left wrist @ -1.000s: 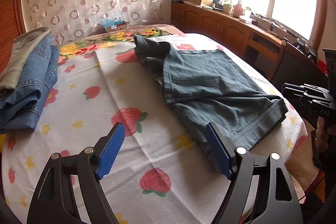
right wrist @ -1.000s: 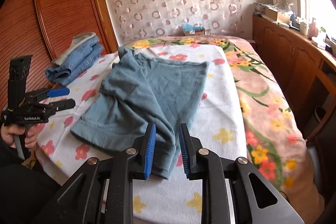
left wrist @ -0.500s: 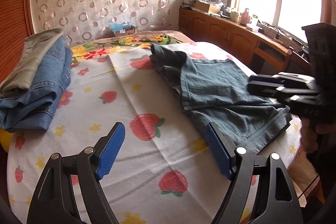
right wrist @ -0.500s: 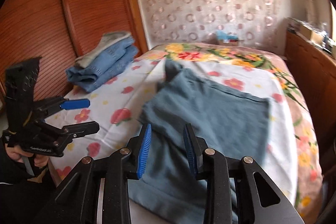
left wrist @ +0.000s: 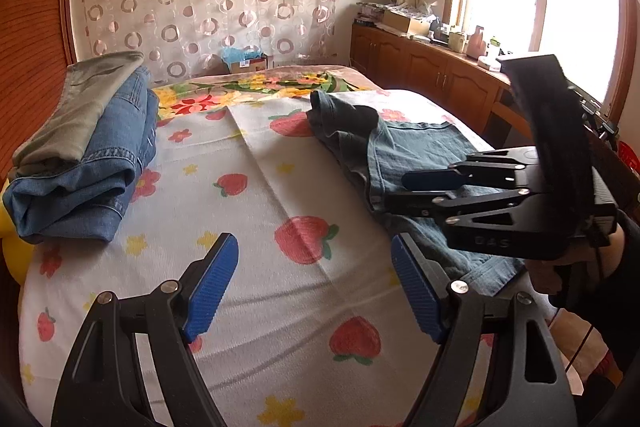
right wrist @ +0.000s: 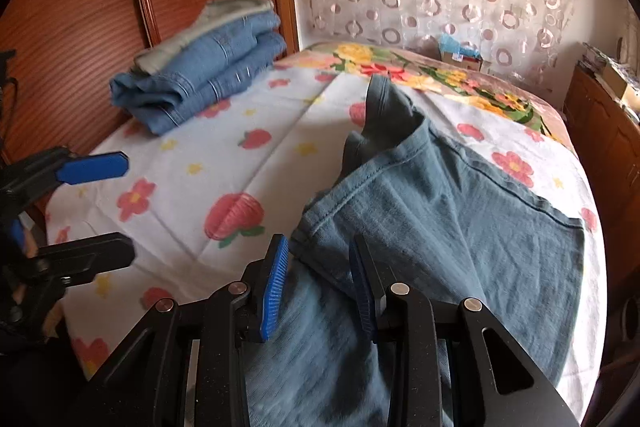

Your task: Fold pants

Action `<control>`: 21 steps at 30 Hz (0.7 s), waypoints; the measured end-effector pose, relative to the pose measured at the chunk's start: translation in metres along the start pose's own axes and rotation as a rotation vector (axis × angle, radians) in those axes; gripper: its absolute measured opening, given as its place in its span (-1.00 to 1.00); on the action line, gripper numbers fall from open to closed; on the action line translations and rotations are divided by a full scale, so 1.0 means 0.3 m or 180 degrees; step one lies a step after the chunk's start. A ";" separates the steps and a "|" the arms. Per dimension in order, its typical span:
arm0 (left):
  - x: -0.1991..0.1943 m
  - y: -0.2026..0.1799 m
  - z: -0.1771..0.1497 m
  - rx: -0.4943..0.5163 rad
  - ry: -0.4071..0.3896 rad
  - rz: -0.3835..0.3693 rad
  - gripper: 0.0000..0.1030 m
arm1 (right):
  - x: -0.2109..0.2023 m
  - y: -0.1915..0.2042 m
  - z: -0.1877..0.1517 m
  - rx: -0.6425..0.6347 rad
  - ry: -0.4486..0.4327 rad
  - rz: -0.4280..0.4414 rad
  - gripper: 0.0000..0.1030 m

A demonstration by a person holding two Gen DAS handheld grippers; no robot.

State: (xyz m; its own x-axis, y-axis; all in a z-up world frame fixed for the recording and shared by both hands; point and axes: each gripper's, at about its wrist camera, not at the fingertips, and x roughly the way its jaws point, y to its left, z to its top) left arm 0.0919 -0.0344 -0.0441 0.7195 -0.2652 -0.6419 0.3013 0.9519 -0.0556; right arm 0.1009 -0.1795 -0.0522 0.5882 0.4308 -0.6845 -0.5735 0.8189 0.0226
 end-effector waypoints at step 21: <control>0.021 -0.006 -0.020 0.0008 0.0070 -0.0013 0.55 | -0.022 -0.022 0.021 0.0093 -0.0099 -0.0011 -0.80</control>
State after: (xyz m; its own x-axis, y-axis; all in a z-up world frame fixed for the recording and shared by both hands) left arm 0.0920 -0.0370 -0.0525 0.7042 -0.2658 -0.6584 0.3060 0.9504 -0.0564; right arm 0.1044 -0.1854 -0.0432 0.6079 0.4392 -0.6615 -0.5548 0.8309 0.0419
